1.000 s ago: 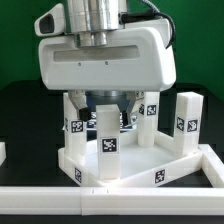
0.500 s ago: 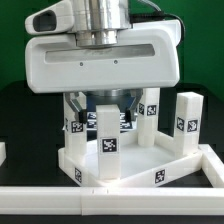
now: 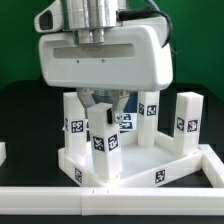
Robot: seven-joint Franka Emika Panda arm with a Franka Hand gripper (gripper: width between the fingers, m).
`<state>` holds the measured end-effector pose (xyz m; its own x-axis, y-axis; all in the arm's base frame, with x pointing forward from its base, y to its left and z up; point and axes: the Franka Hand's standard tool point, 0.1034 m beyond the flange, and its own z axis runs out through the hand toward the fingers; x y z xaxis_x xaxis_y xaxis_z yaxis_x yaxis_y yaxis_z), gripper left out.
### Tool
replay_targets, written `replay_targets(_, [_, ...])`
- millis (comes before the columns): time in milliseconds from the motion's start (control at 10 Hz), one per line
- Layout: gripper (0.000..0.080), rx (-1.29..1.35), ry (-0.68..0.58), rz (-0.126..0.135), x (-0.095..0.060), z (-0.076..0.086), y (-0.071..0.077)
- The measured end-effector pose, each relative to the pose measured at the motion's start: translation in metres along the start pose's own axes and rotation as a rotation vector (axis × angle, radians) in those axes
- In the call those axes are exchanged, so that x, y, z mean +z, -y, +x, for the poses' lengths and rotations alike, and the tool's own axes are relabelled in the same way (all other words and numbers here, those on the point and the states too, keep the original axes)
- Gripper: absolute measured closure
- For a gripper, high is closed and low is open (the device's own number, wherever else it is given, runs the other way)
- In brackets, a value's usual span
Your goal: Assemble desk
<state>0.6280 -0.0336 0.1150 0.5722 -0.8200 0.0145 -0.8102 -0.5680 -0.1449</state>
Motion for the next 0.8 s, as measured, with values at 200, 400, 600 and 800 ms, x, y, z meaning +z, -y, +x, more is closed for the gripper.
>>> replay_targets(200, [0.0515, 0.389, 0.037, 0.035, 0.003, -0.003, -0.003])
replay_targets(400, [0.0515, 0.515, 0.056, 0.019, 0.004, -0.009, 0.002])
replay_targets(600, [0.0515, 0.549, 0.057, 0.02, 0.004, -0.009, 0.001])
replay_targets(800, [0.0335, 0.271, 0.05, 0.033, 0.007, -0.017, 0.006])
